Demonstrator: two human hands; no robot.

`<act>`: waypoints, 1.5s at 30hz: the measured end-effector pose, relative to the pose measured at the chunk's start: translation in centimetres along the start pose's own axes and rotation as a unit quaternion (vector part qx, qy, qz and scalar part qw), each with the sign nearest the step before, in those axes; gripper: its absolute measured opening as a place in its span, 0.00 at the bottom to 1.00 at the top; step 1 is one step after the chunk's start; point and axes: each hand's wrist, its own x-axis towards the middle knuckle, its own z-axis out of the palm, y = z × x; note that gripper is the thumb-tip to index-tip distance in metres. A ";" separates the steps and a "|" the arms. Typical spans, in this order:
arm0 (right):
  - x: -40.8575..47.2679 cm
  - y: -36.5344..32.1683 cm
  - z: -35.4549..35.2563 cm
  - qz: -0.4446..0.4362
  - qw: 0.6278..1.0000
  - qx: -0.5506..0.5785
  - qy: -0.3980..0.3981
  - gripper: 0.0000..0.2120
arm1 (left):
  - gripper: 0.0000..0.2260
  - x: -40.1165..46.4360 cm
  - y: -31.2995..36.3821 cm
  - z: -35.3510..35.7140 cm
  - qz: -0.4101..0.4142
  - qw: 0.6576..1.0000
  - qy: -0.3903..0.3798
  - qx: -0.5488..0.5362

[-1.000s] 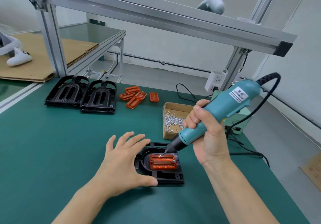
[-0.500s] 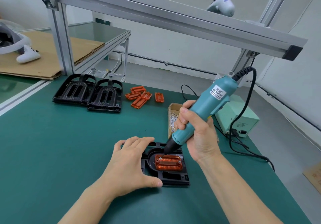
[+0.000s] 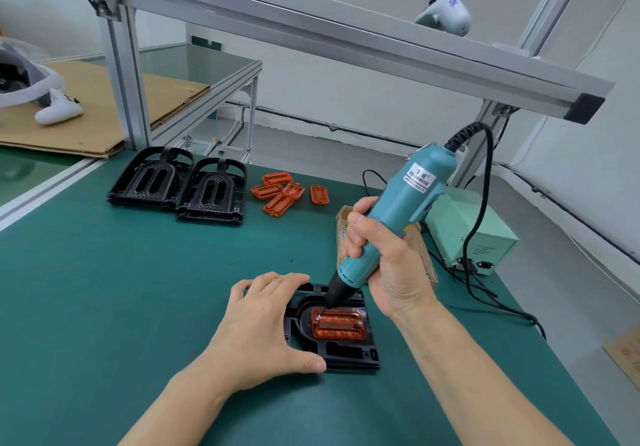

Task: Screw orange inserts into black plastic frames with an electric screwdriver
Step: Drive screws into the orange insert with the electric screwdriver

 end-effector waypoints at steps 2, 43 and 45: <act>0.2 0.1 0.0 0.002 1.000 -0.008 -0.006 0.05 | 0.47 0.0 0.0 0.0 -0.002 1.000 0.000 -0.006; 1.0 1.2 1.0 0.006 0.989 -0.061 -0.138 0.09 | 0.47 -0.2 0.3 -0.5 -0.036 0.998 -0.010 -0.052; 1.0 1.2 0.9 0.006 0.989 -0.058 -0.138 0.09 | 0.47 -0.2 0.4 -0.5 -0.040 0.998 -0.013 -0.052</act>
